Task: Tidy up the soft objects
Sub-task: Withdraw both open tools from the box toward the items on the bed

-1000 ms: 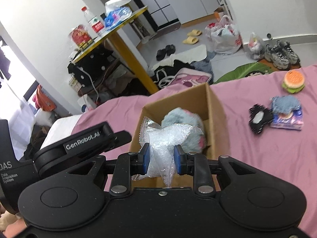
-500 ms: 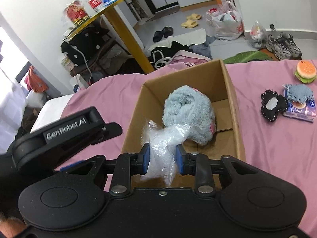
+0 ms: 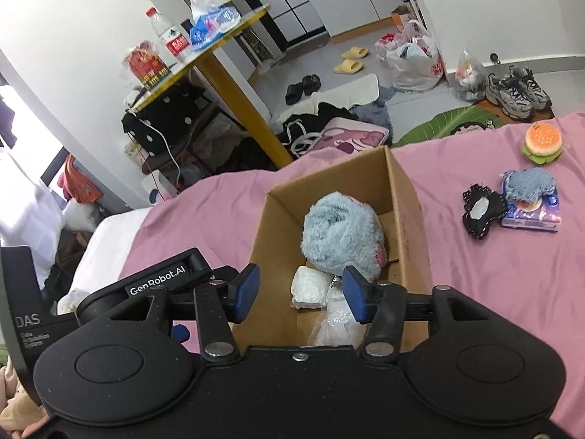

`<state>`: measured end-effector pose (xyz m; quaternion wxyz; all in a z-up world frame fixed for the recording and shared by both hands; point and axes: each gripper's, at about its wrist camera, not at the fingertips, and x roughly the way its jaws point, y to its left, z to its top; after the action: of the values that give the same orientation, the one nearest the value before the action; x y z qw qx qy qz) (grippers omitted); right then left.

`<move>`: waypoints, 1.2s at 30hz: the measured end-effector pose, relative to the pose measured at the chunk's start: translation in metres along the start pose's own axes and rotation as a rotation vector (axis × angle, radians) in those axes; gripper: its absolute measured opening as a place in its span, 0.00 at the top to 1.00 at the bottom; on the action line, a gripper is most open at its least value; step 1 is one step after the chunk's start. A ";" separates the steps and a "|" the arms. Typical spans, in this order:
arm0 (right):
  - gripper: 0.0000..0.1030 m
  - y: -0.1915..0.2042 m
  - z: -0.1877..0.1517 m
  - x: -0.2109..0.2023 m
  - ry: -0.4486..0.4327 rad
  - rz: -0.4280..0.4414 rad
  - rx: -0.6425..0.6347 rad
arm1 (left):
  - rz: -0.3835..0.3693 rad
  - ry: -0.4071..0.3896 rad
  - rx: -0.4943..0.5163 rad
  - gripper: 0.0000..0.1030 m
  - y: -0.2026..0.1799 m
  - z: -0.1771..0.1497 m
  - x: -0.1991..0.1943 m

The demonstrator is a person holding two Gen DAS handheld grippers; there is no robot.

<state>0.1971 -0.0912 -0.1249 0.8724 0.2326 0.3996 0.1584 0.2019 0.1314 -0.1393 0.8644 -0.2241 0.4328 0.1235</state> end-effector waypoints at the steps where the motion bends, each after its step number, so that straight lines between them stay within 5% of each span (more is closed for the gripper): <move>1: 0.48 -0.001 0.001 -0.004 -0.008 0.002 -0.002 | -0.003 0.000 0.008 0.09 -0.002 0.000 -0.002; 16: 0.37 -0.032 0.006 -0.053 -0.077 0.015 0.008 | 0.011 -0.023 0.116 0.08 -0.027 -0.014 -0.046; 18: 0.31 -0.036 0.006 -0.060 -0.088 0.015 0.009 | 0.008 -0.030 0.126 0.01 -0.030 -0.017 -0.053; 26: 0.00 -0.049 0.008 -0.087 -0.157 0.016 0.005 | 0.022 -0.066 0.189 0.00 -0.048 -0.027 -0.077; 36: 0.00 -0.077 0.010 -0.113 -0.218 0.018 -0.035 | -0.025 -0.126 0.233 0.00 -0.074 -0.041 -0.103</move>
<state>0.1406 -0.2113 -0.0899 0.9131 0.2368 0.2975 0.1469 0.1430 0.0446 -0.0572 0.9116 -0.1193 0.3861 0.0752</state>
